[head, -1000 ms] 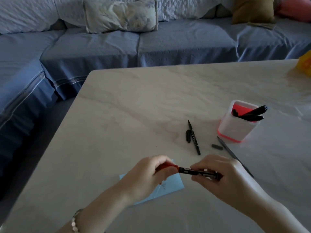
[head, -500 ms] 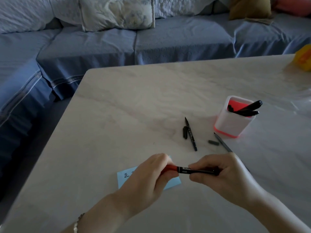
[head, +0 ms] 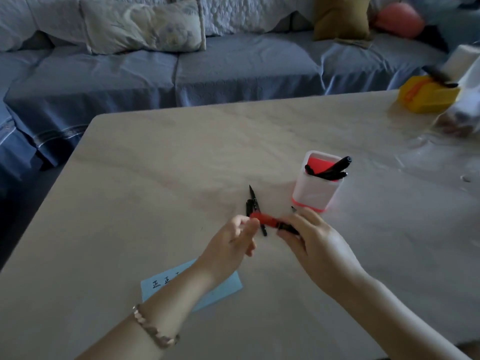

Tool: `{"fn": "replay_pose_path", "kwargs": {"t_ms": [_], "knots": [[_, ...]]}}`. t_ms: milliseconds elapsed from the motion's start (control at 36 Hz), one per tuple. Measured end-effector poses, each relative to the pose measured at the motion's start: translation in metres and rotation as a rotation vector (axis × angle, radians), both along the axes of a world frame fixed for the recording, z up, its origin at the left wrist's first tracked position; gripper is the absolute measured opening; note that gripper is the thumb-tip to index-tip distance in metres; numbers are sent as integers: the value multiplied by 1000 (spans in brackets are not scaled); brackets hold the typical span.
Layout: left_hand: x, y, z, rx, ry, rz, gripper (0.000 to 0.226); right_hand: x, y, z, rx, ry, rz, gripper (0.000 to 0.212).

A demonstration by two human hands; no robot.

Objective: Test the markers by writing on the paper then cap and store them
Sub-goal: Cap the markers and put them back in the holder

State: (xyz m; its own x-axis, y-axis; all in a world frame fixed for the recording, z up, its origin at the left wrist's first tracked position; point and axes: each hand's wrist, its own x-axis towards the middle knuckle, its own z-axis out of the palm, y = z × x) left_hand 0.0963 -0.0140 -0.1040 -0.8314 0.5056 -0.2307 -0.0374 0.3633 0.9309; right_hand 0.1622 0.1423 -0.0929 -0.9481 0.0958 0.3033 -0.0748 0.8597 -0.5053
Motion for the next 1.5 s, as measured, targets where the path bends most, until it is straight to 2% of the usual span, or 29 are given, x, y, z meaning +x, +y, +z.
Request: {"fn": "replay_pose_path", "kwargs": {"t_ms": [83,194,278,333,417,500,556,667,750,806,944,1028,1056,1139,1194,1417,1472,1500], "knots": [[-14,8,-5,-90,10,71,29,-13,20,19,-289,197,-153,14],[-30,15,-18,-267,116,115,17,-34,47,54,-542,445,-293,13],[-42,20,-26,-444,185,119,16,-54,66,58,-689,553,-402,12],[-49,25,-31,-502,227,155,17,-66,75,49,-716,559,-439,19],[-58,35,-37,-535,239,202,24,-74,78,31,-780,525,-416,46],[-64,46,-41,-586,250,207,30,-76,76,12,-635,496,-386,65],[-67,53,-44,-624,269,201,30,-78,76,4,-505,445,-392,68],[-70,59,-48,-698,283,163,23,-80,77,-2,-276,258,-343,35],[-71,60,-51,-722,312,170,24,-80,76,-6,-125,186,-265,28],[-72,59,-52,-738,323,171,26,-78,73,-7,-85,215,-244,30],[-71,46,-54,-758,257,171,27,-58,45,-3,-59,427,-145,25],[-67,26,-54,-596,202,215,13,-53,18,-19,-29,280,-100,19],[-66,17,-53,-537,185,212,8,-54,11,-24,-30,152,-116,19],[-60,-9,-49,-399,90,238,17,-69,-6,-39,-19,-300,-166,26],[-56,-24,-44,-361,54,261,18,-83,-14,-43,17,-479,-205,31],[-29,-68,-14,-156,-24,353,25,-112,-37,-52,56,-661,-275,23],[-23,-72,-7,-64,0,323,21,-108,-37,-54,-15,-641,-246,5],[-20,-74,-5,-35,26,304,21,-105,-37,-53,-92,-620,-221,11]]}}
